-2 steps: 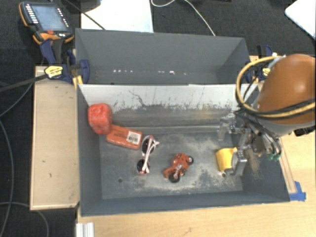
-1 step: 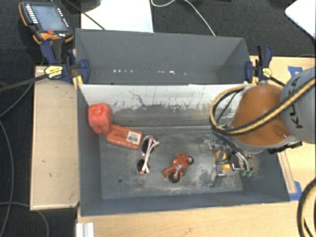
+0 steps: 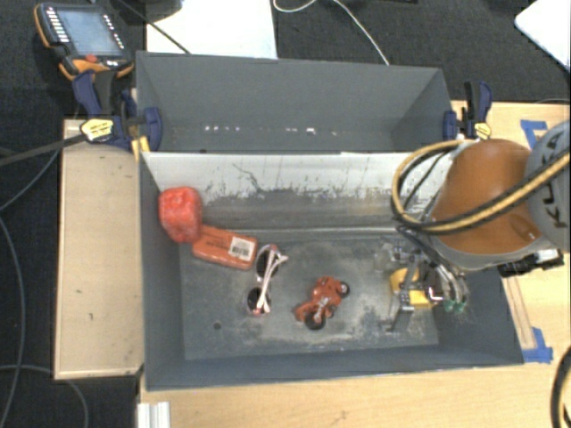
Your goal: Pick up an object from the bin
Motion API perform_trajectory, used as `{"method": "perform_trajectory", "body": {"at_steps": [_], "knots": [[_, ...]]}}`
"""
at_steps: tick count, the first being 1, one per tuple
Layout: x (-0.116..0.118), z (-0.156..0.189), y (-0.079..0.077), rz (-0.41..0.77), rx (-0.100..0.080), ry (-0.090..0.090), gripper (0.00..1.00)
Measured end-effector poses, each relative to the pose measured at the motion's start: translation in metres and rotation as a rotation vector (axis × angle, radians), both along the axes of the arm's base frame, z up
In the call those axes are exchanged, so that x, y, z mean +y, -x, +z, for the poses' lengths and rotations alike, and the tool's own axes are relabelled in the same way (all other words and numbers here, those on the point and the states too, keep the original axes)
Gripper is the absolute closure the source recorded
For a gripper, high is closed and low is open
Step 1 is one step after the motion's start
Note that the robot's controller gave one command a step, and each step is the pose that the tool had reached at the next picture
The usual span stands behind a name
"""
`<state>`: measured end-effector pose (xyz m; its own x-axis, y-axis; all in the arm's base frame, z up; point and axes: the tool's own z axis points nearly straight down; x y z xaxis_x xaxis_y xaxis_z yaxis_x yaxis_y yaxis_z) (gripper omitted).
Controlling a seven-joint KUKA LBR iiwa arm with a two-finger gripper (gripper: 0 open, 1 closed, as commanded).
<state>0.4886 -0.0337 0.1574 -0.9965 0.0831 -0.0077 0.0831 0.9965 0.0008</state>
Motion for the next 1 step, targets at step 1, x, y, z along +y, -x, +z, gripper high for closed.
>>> {"method": "perform_trajectory", "body": {"at_steps": [1], "knots": [[0.1056,-0.051,-0.0154,0.152,-0.006,0.001,0.0]]}}
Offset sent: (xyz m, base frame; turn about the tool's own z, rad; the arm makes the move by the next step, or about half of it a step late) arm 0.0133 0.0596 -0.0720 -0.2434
